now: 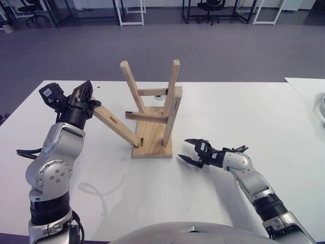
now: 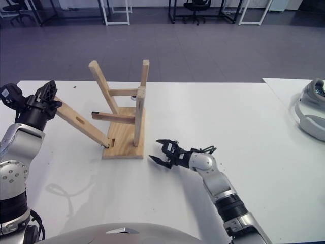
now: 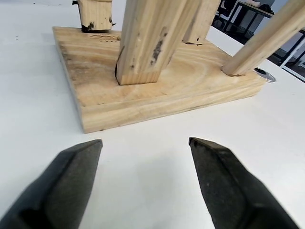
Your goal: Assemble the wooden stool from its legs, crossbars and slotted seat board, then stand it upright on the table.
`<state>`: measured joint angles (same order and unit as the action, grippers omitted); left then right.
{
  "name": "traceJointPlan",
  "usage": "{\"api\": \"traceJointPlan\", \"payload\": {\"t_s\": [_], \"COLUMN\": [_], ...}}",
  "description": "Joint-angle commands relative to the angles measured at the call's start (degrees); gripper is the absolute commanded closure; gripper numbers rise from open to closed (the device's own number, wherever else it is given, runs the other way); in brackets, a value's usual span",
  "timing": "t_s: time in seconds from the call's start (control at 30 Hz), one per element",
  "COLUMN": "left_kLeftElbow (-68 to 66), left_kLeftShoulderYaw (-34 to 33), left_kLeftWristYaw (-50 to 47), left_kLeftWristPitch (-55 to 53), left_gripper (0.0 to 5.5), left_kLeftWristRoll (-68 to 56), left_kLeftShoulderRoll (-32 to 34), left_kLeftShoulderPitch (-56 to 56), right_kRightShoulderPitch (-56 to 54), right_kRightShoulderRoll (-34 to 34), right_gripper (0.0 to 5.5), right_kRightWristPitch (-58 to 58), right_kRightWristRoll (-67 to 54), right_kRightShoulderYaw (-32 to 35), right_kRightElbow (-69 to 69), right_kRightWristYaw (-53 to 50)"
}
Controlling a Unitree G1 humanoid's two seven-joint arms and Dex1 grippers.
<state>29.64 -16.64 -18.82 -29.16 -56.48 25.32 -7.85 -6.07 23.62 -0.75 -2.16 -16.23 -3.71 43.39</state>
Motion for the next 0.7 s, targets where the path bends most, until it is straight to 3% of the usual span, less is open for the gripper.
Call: {"api": "traceJointPlan", "payload": {"t_s": [0.03,0.13,0.33,0.7], "left_kLeftElbow": [0.08,-0.48,-0.61,9.96], "left_kLeftShoulderYaw": [3.59,1.74,4.01,4.76], "left_kLeftWristYaw": [-1.34,-1.62,2.41,-4.34], "left_kLeftWristPitch": [-1.53,-1.02,-4.92,-18.13], "left_gripper": [4.5,4.5,4.5,4.47], "left_kLeftWristRoll": [2.02,0.78,9.62,16.77], "left_kLeftShoulderRoll": [-5.35,-8.55,-2.78,3.68], "left_kLeftShoulderPitch": [0.66,0.62,3.1,6.72], "right_kRightShoulderPitch": [0.61,1.4,1.3,0.72], "right_kRightShoulderRoll": [0.59,0.59,0.68,1.16], "right_gripper": [2.1,2.1,2.1,2.1], "right_kRightWristPitch": [-2.24,-3.09,-4.66,-9.63], "right_kRightWristRoll": [-0.78,-0.77,-0.81,-0.29], "right_kRightShoulderYaw": [1.46,1.47,2.84,6.2], "right_kRightElbow": [3.17,4.14,5.58,12.51], "right_kRightWristYaw": [-0.54,-0.66,-1.87,-6.11]}}
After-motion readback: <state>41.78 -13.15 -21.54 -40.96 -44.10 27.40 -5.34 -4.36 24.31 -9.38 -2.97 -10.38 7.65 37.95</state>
